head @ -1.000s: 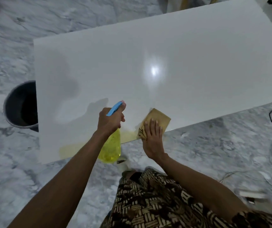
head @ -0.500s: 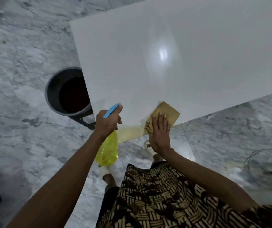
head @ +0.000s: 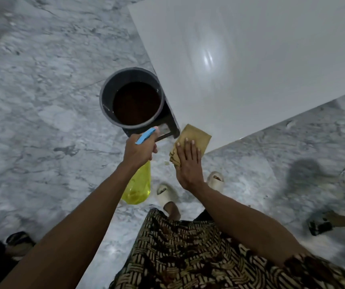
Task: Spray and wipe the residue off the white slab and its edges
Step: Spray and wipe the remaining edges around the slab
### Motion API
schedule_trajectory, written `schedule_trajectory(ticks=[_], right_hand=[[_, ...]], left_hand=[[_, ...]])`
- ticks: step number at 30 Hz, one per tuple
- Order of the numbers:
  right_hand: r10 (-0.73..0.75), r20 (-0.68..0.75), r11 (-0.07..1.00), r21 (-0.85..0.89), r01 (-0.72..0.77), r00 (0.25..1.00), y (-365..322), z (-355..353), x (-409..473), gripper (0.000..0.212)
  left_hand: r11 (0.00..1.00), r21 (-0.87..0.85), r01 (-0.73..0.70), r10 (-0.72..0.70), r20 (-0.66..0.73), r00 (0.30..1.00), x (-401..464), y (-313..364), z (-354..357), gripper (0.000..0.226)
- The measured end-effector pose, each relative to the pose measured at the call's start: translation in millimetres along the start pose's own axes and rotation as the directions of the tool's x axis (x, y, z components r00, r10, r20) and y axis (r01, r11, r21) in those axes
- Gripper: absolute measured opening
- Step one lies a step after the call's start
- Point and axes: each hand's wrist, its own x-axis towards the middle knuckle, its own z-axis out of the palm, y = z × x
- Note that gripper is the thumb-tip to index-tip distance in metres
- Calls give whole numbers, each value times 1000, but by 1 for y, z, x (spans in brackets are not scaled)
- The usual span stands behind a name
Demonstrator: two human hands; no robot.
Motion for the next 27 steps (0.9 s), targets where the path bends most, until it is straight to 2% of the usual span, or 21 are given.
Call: schedule_trajectory(ticks=[3, 5, 7, 9, 10, 12, 13, 14, 16, 19, 21, 23, 27], right_hand=[[10, 31, 1000, -12, -9, 999, -4, 2, -1, 68], [29, 48, 999, 41, -31, 998, -6, 1, -2, 67], [50, 83, 992, 111, -59, 995, -15, 2, -2, 66], [63, 162, 953, 282, -108, 985, -36, -9, 1, 60], [56, 237, 885, 438, -158, 970, -51, -20, 1, 55], [83, 449, 574, 708, -411, 889, -83, -41, 6, 44], [97, 527, 426, 745, -514, 845, -94, -46, 11, 43], [127, 583, 332, 737, -588, 802, -100, -48, 18, 45], [136, 631, 202, 737, -645, 764, -107, -55, 31, 49], [98, 574, -122, 818, -563, 813, -94, -88, 57, 47], [157, 512, -249, 848, -467, 845, -71, -124, 71, 49], [257, 439, -346, 874, -342, 861, -41, -156, 81, 51], [355, 327, -423, 892, -161, 876, 25, -218, 81, 47]], left_hand=[[999, 31, -9, 10, -15, 1000, -2, -8, -21, 56], [999, 27, -31, 31, -11, 999, -5, -6, -30, 51], [999, -10, -50, 50, -24, 998, -5, 1, -37, 50], [997, -52, -65, 64, -25, 998, -3, 11, -41, 54], [995, -67, -76, 75, -19, 997, -2, 16, -44, 56], [992, -65, -112, 112, 0, 994, 0, 25, -48, 60], [990, -59, -128, 129, 7, 992, 1, 29, -49, 61], [988, -58, -142, 143, 9, 990, 2, 35, -51, 62], [984, -63, -165, 166, 5, 986, 3, 47, -55, 62], [979, -22, -202, 203, 14, 979, 6, 71, -56, 64], [974, 13, -227, 226, 43, 973, 5, 87, -51, 63], [967, 16, -255, 254, 72, 965, 3, 104, -38, 62], [961, 9, -277, 272, 156, 949, 1, 143, 3, 58]])
